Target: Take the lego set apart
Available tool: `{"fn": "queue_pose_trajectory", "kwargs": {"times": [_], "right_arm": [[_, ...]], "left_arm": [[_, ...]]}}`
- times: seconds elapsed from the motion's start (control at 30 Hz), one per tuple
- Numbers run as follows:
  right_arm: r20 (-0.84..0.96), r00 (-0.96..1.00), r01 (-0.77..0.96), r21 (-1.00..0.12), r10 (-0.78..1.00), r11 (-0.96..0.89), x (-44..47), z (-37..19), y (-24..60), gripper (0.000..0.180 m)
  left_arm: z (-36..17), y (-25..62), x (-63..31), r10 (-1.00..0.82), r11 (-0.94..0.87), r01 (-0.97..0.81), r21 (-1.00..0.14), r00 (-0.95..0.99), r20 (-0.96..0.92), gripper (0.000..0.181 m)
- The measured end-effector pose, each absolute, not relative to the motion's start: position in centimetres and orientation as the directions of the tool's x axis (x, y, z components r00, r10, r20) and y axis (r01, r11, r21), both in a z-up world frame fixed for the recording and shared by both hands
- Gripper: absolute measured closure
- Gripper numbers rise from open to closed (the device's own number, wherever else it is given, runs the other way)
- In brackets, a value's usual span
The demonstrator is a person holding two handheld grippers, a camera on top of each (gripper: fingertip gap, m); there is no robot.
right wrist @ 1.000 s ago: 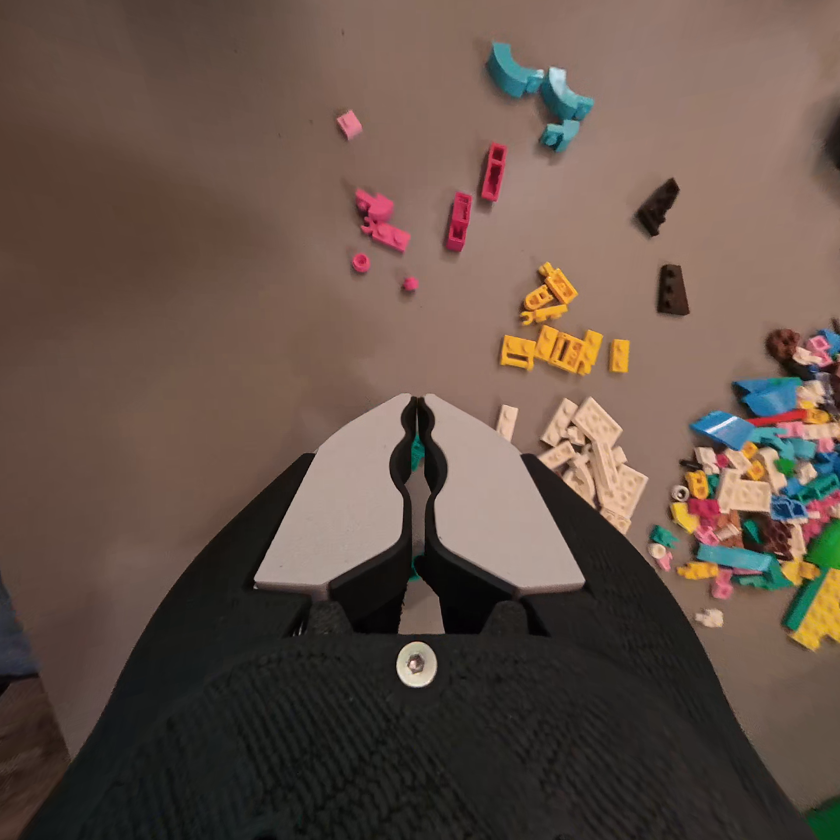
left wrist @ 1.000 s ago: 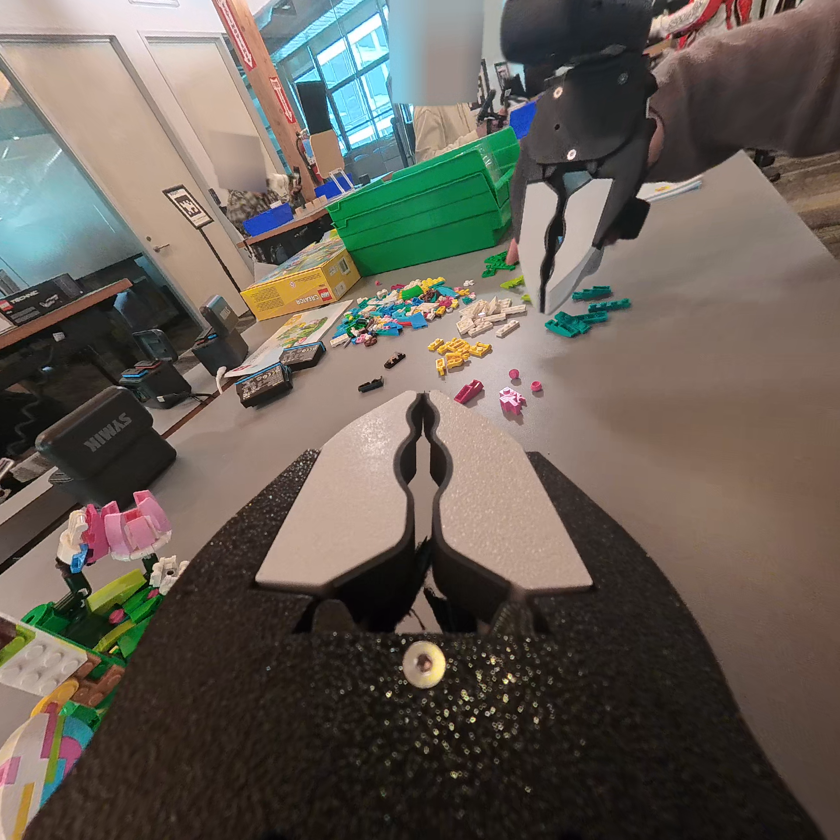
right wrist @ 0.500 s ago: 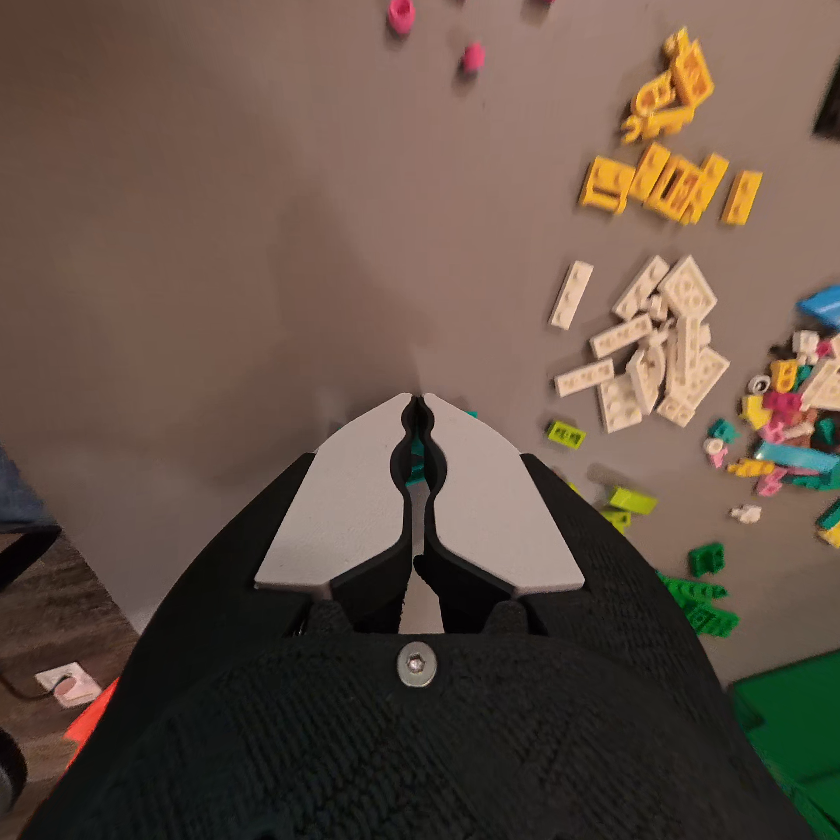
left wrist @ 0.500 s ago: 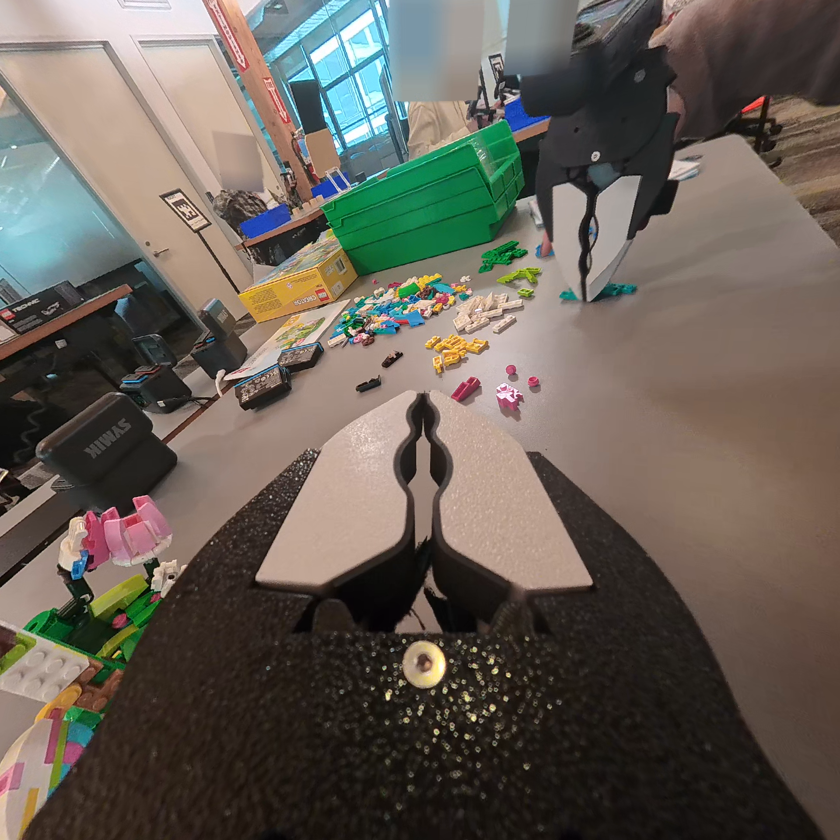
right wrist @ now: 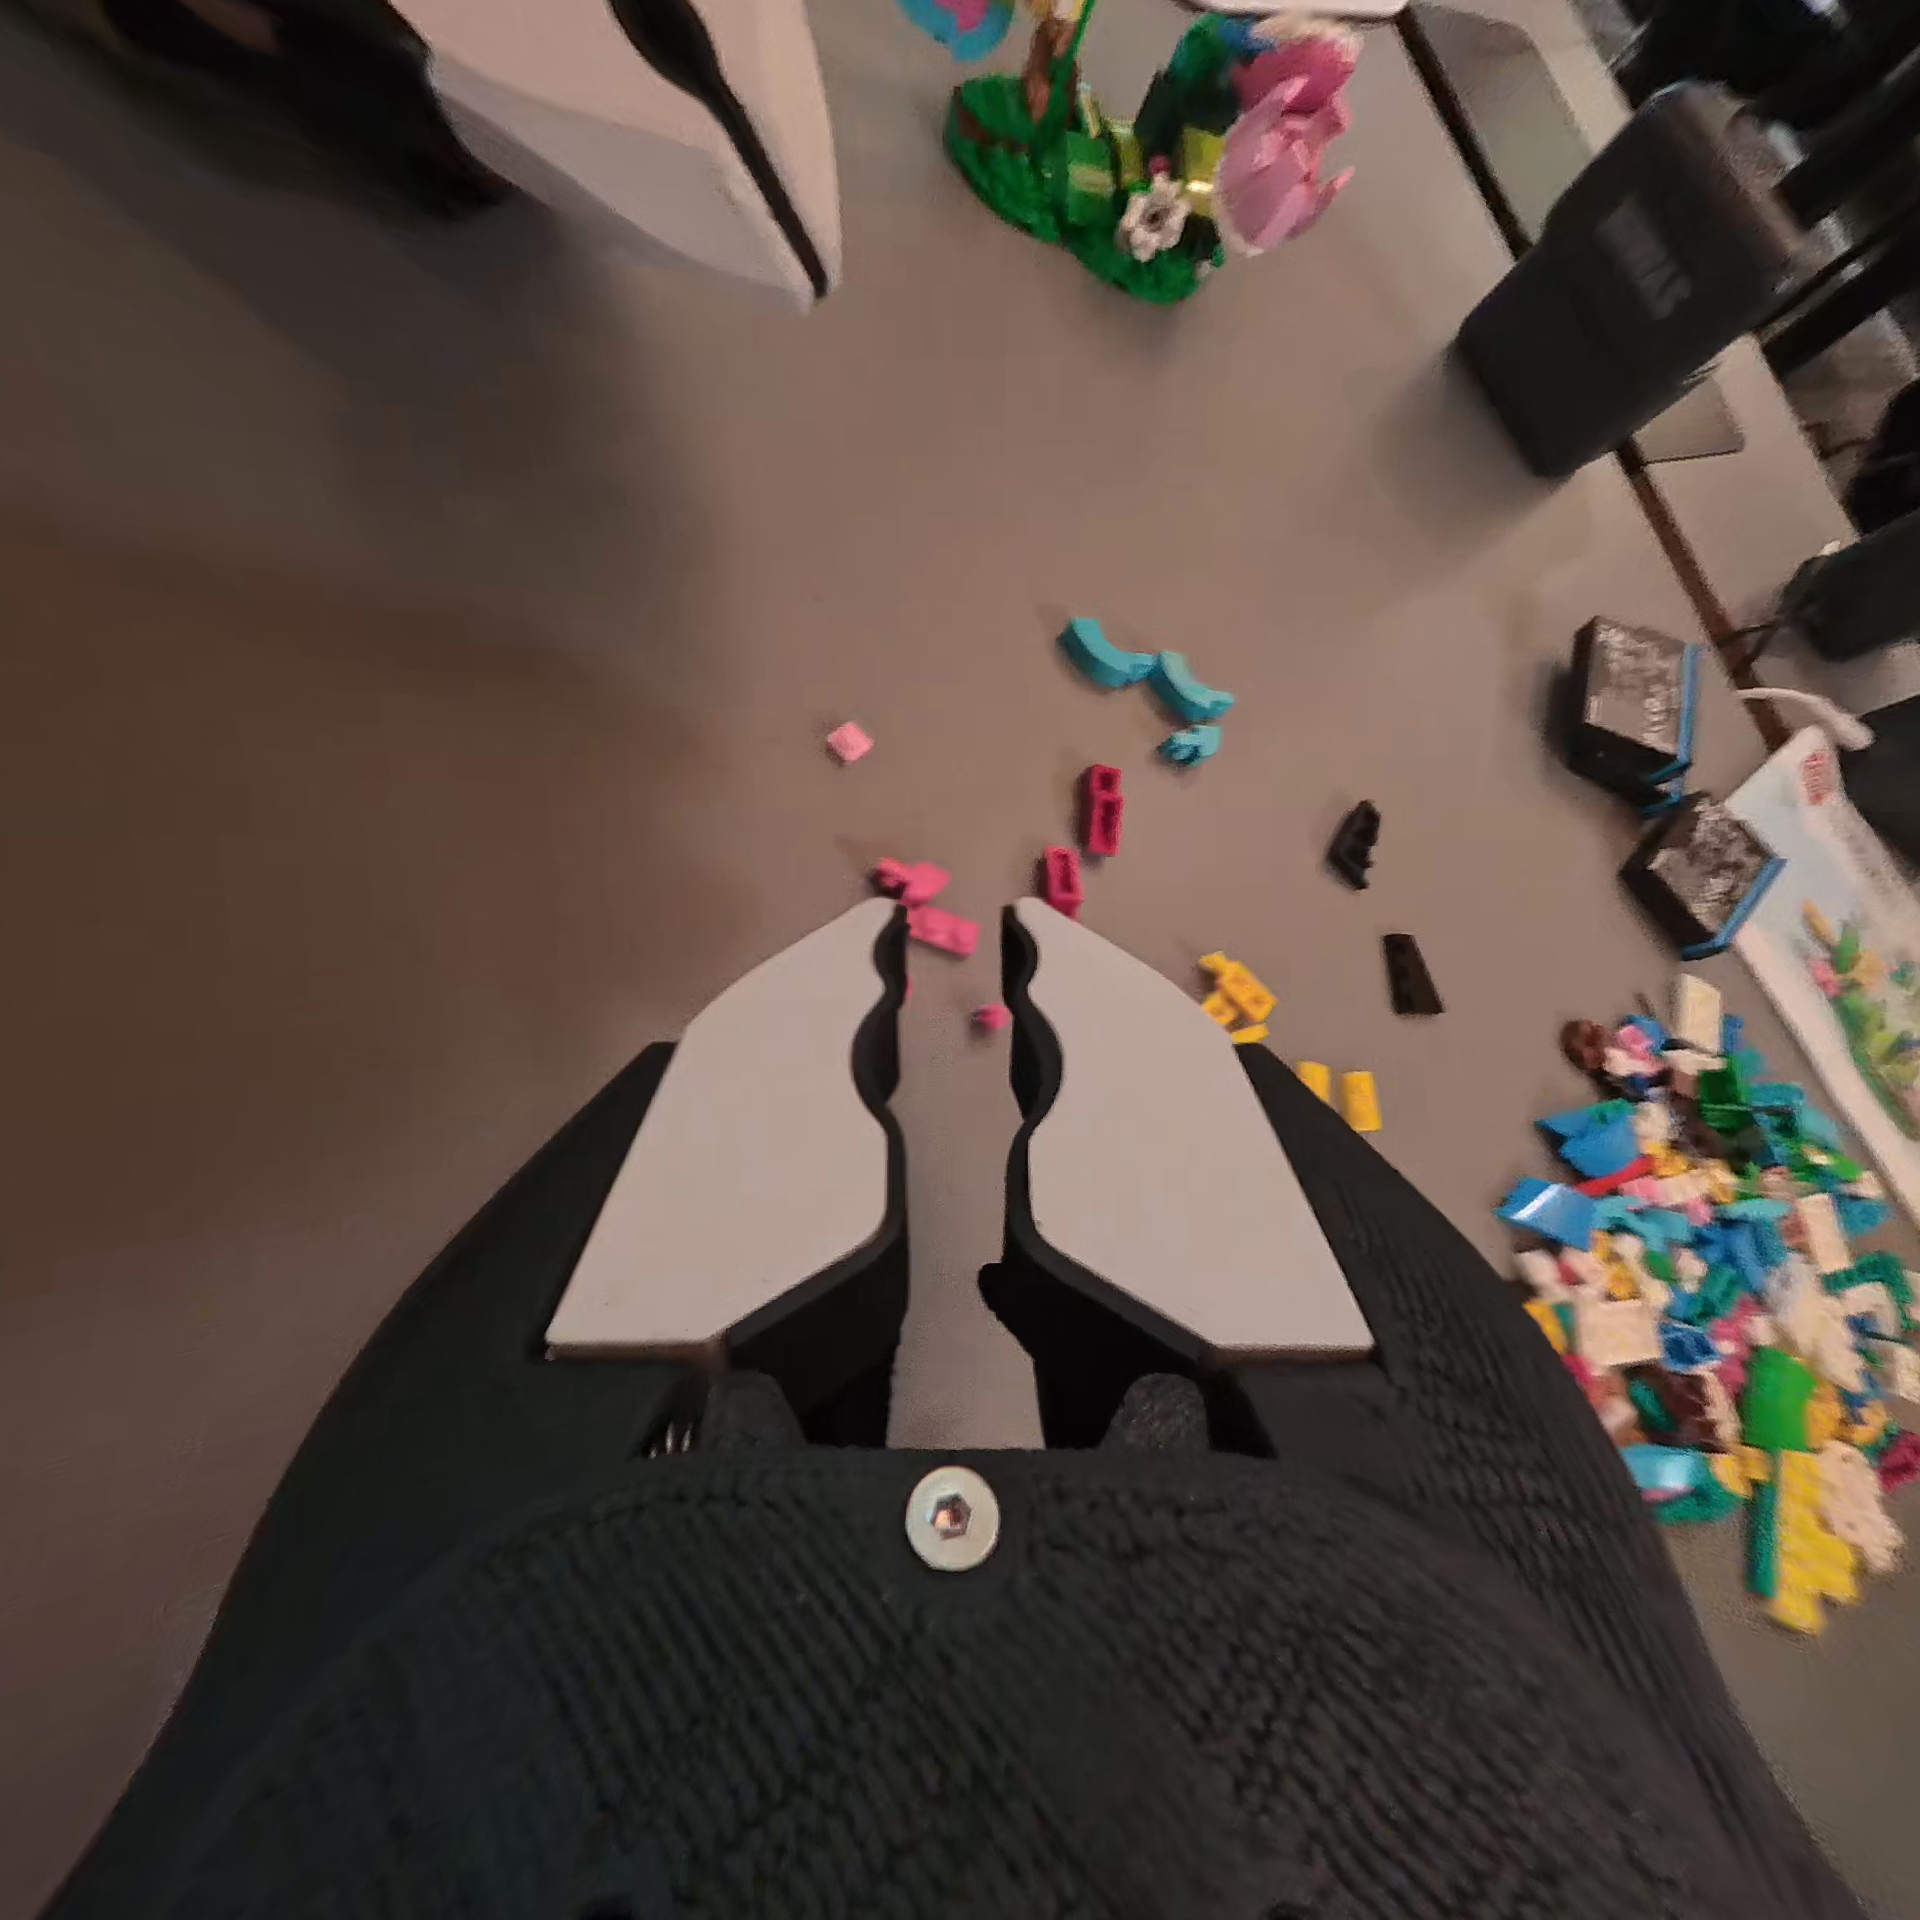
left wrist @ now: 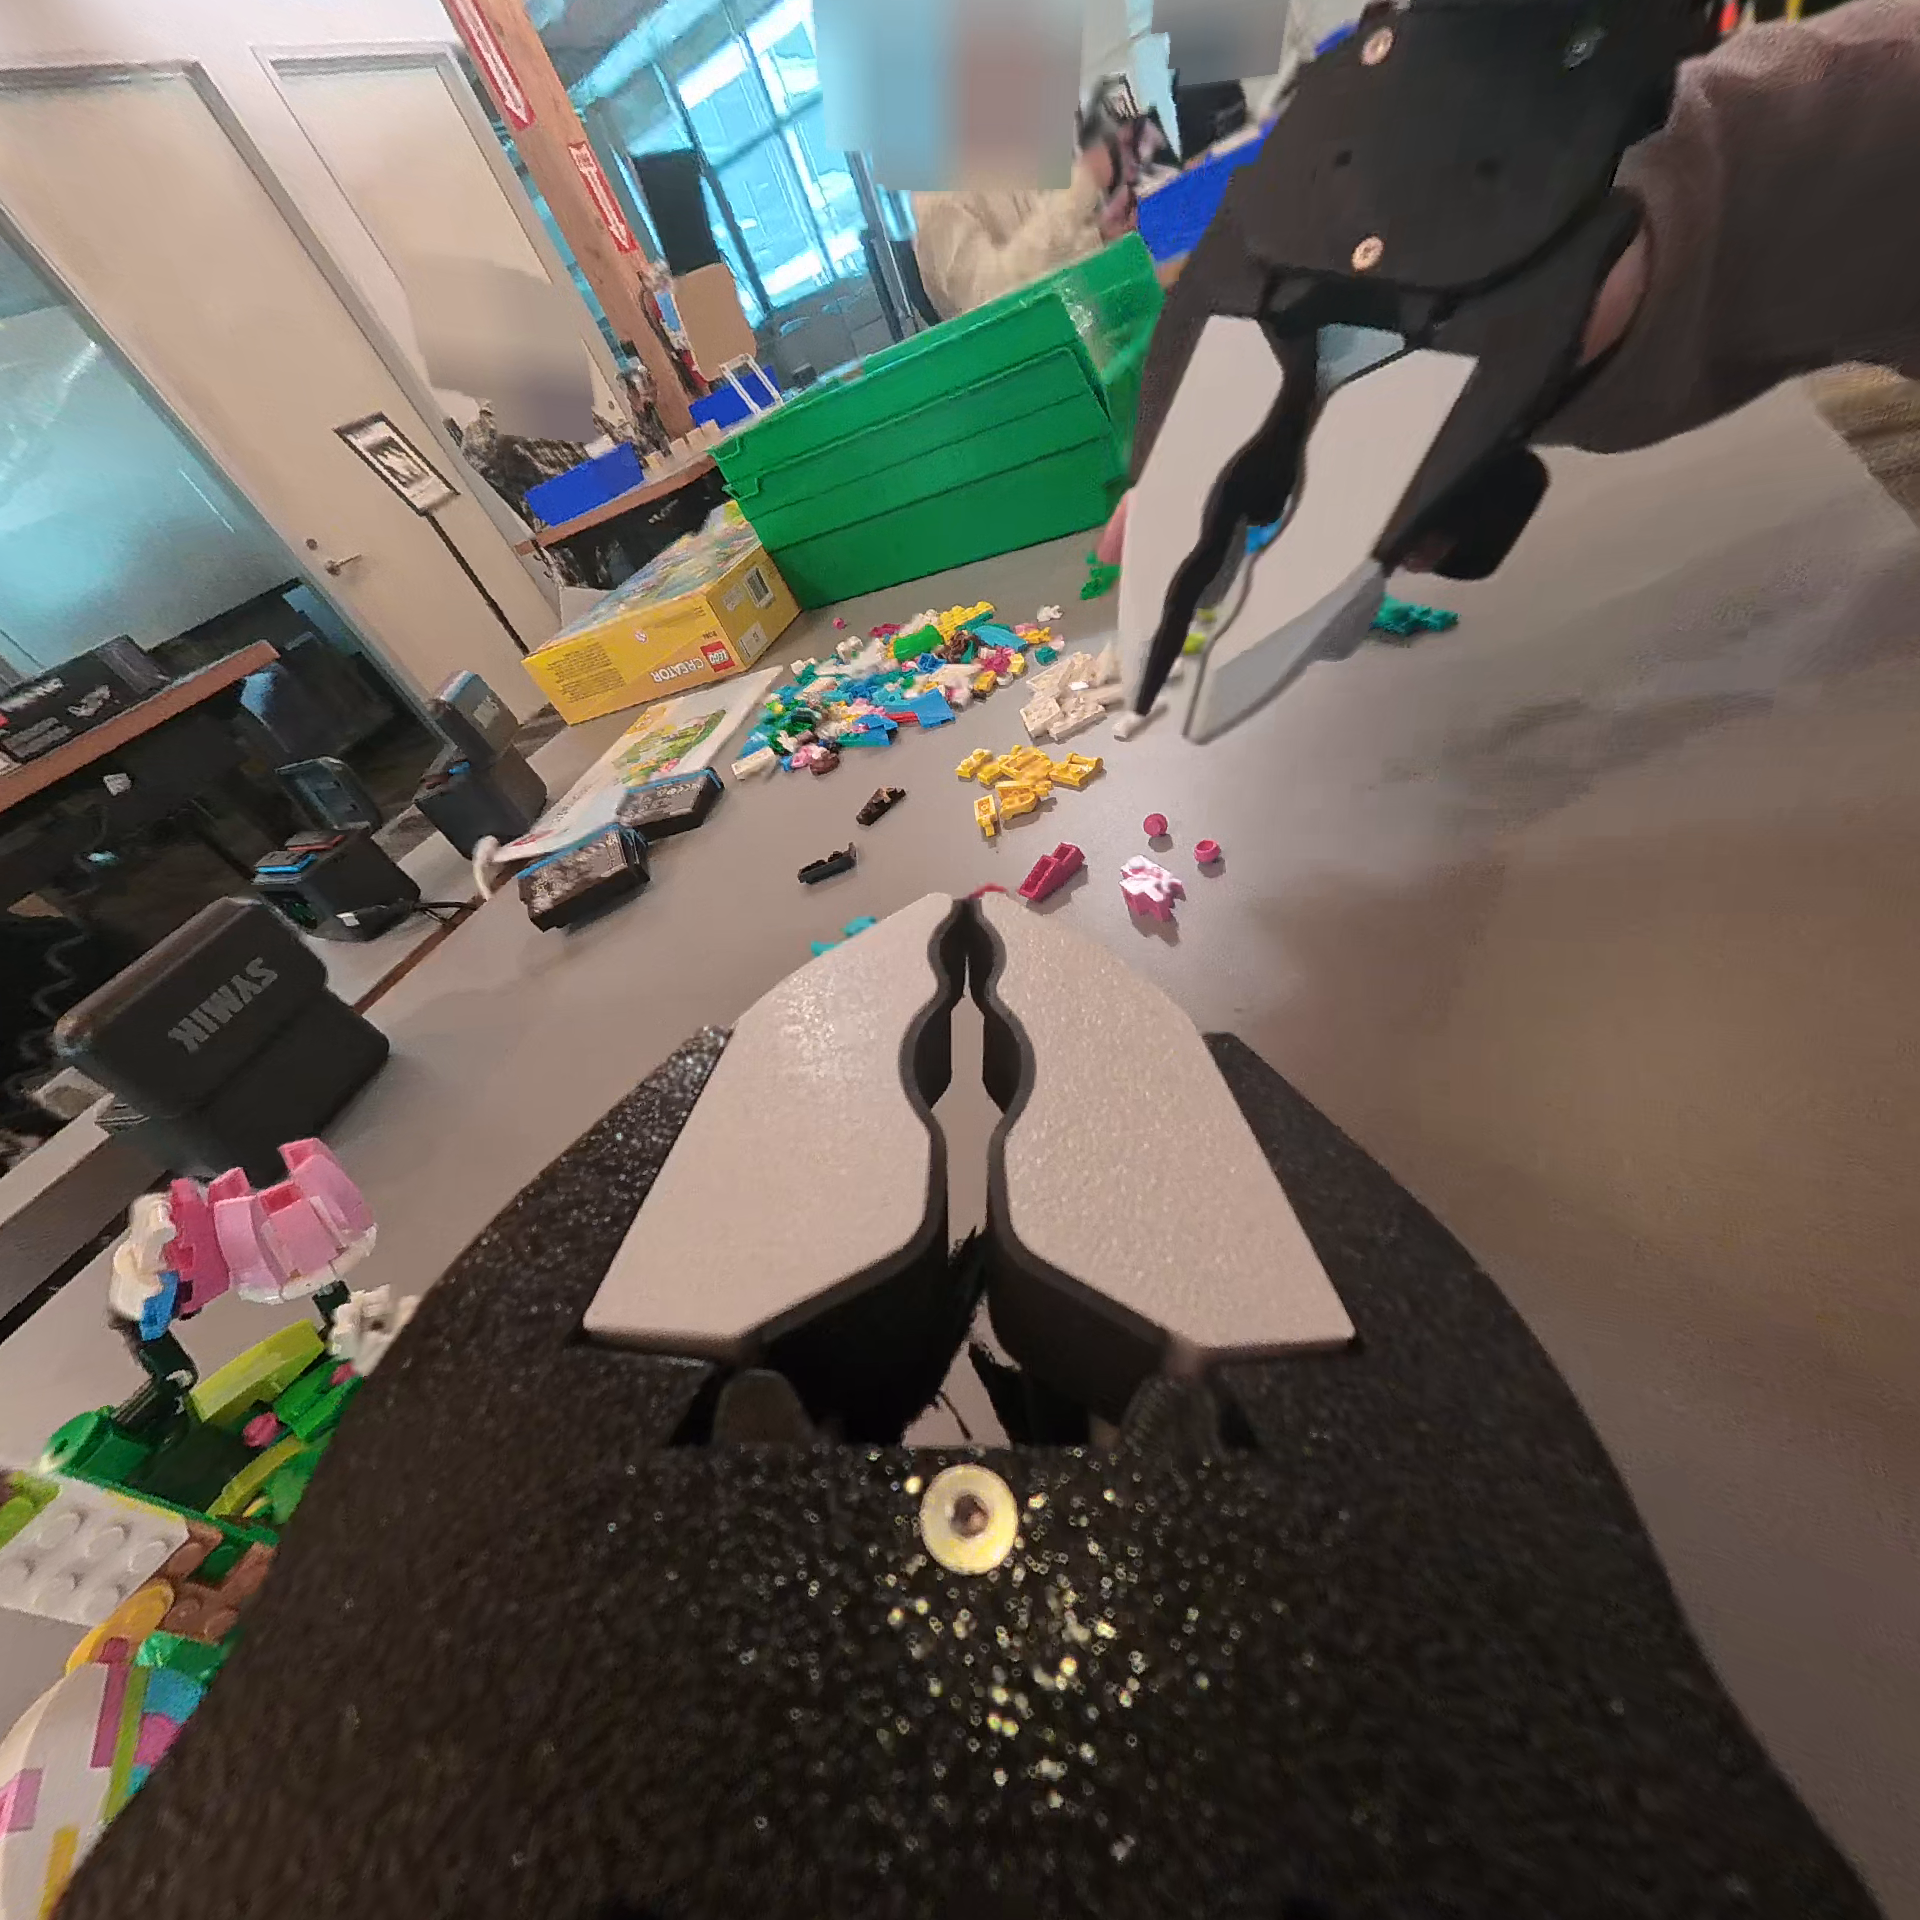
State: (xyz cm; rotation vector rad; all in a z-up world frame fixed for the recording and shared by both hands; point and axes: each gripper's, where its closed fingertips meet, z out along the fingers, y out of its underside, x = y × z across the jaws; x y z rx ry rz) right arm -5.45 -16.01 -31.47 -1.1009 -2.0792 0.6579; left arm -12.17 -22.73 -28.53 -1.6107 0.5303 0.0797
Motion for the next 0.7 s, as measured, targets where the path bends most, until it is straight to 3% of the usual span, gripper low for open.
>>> {"fn": "queue_pose_trajectory", "kwargs": {"times": [0.03, 0.1, 0.17, 0.23, 0.53, 0.63, 0.7], "right_arm": [[0.31, -0.413, 0.514, -0.697, 0.856, 0.5, -5.1, -32.0, -16.3, 0.155], [0.247, -0.431, 0.542, -0.698, 0.868, 0.468, -4.4, -33.2, -16.5, 0.146], [0.201, -0.45, 0.547, -0.708, 0.87, 0.446, -4.2, -33.8, -16.4, 0.144], [0.173, -0.471, 0.555, -0.704, 0.865, 0.444, -4.2, -34.1, -16.1, 0.144], [0.121, -0.423, 0.565, -0.739, 0.898, 0.366, -3.9, -33.5, -15.6, 0.145], [0.119, -0.376, 0.564, -0.757, 0.919, 0.329, -2.9, -33.4, -15.2, 0.149], [0.156, -0.302, 0.566, -0.765, 0.941, 0.308, -2.5, -33.1, -14.3, 0.162]], "left_arm": [[-29.0, -22.7, -11.9, -0.316, -0.046, -0.381, -0.923, 0.882, -0.348, 0.181], [-30.3, -22.6, -10.8, -0.407, -0.148, -0.357, -0.922, 0.872, -0.272, 0.181], [-31.4, -22.2, -9.8, -0.468, -0.254, -0.317, -0.914, 0.867, -0.17, 0.146], [-32.3, -21.6, -8.9, -0.516, -0.332, -0.298, -0.895, 0.851, -0.092, 0.134], [-34.3, -18.1, -6.4, -0.573, -0.478, -0.409, -0.778, 0.816, -0.077, 0.147], [-34.9, -17.5, -7.0, -0.544, -0.515, -0.418, -0.749, 0.834, -0.091, 0.162], [-34.8, -17.3, -7.4, -0.508, -0.544, -0.379, -0.748, 0.859, -0.066, 0.181]]}}
